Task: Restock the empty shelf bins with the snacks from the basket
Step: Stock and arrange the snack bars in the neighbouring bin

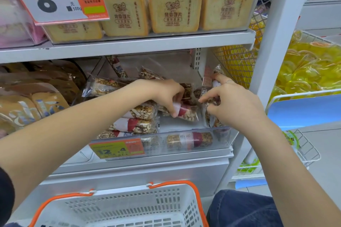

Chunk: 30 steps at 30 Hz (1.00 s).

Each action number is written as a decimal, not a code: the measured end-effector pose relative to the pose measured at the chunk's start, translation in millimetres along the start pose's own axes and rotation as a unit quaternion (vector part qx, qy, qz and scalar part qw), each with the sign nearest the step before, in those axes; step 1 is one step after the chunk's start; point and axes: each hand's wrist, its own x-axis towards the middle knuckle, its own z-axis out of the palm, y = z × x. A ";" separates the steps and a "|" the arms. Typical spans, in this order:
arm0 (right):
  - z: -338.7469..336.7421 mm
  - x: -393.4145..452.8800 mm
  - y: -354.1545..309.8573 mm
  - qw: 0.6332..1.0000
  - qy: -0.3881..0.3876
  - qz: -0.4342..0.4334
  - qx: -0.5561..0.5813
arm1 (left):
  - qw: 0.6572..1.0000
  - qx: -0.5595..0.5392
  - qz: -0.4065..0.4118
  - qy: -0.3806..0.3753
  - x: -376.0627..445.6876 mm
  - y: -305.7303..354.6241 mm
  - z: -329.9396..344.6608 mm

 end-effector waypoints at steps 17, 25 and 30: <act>2.4 0.7 4.0 1.000 0.006 -0.006 0.008 | 0.996 0.076 -0.001 -0.054 15.7 24.1 27.5; 2.9 0.9 4.9 1.000 0.007 -0.011 0.011 | 0.988 -0.140 0.023 -0.059 -8.5 27.1 4.7; 1.9 0.9 4.1 1.000 0.005 -0.007 0.010 | 0.989 -0.066 0.023 -0.130 -13.1 42.2 24.5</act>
